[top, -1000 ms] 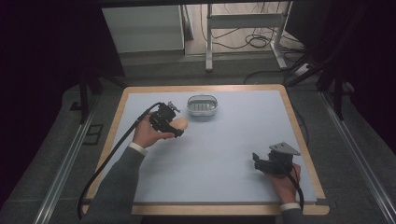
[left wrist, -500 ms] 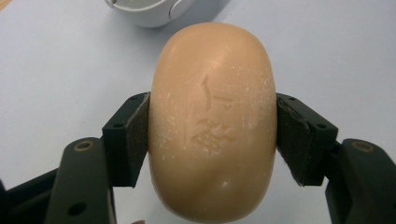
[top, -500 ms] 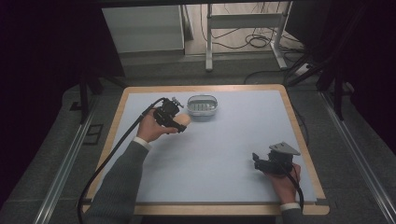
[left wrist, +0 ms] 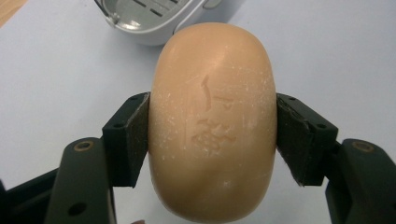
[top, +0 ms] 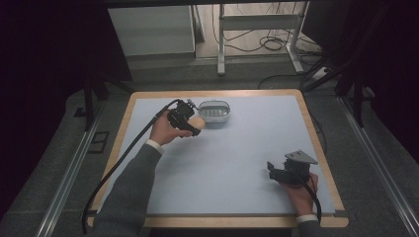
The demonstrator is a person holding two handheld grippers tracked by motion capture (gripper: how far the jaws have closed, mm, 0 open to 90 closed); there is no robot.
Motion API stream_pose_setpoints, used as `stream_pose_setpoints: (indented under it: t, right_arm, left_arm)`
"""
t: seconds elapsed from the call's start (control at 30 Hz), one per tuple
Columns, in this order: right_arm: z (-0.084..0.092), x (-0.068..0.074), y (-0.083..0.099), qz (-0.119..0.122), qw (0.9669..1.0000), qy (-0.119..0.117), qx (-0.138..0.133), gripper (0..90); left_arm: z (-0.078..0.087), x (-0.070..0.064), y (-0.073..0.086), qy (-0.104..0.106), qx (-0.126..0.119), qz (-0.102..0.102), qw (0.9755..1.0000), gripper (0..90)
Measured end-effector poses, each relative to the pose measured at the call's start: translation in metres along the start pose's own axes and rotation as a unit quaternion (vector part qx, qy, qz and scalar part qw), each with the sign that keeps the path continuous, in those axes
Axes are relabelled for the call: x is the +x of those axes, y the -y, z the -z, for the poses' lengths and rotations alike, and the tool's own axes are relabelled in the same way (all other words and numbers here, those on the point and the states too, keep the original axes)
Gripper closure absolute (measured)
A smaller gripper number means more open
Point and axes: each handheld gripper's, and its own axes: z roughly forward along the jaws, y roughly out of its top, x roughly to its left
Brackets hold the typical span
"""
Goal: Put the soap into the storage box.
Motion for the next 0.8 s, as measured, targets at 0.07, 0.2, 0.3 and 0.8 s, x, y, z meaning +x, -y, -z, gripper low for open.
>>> stream_pose_setpoints:
  t: [0.07, 0.2, 0.3, 0.8]
  right_arm:
    - [0.000, 0.000, 0.000, 0.000, 1.0000, 0.000, 0.000, 9.8]
    - [0.000, 0.000, 0.000, 0.000, 1.0000, 0.000, 0.000, 9.8]
    - [0.000, 0.000, 0.000, -0.001, 1.0000, 0.000, -0.001, 9.8]
    - [0.000, 0.000, 0.000, -0.001, 1.0000, 0.000, -0.001, 9.8]
  left_arm:
    - [0.000, 0.002, -0.003, -0.004, 0.013, -0.015, 0.9998, 32.8]
    - [-0.001, 0.003, -0.008, -0.004, 0.013, -0.016, 0.9998, 32.8]
    - [-0.003, 0.004, -0.011, 0.000, 0.012, -0.016, 0.9998, 32.8]
    - [-0.009, 0.007, -0.027, 0.000, 0.017, -0.024, 0.9996, 32.8]
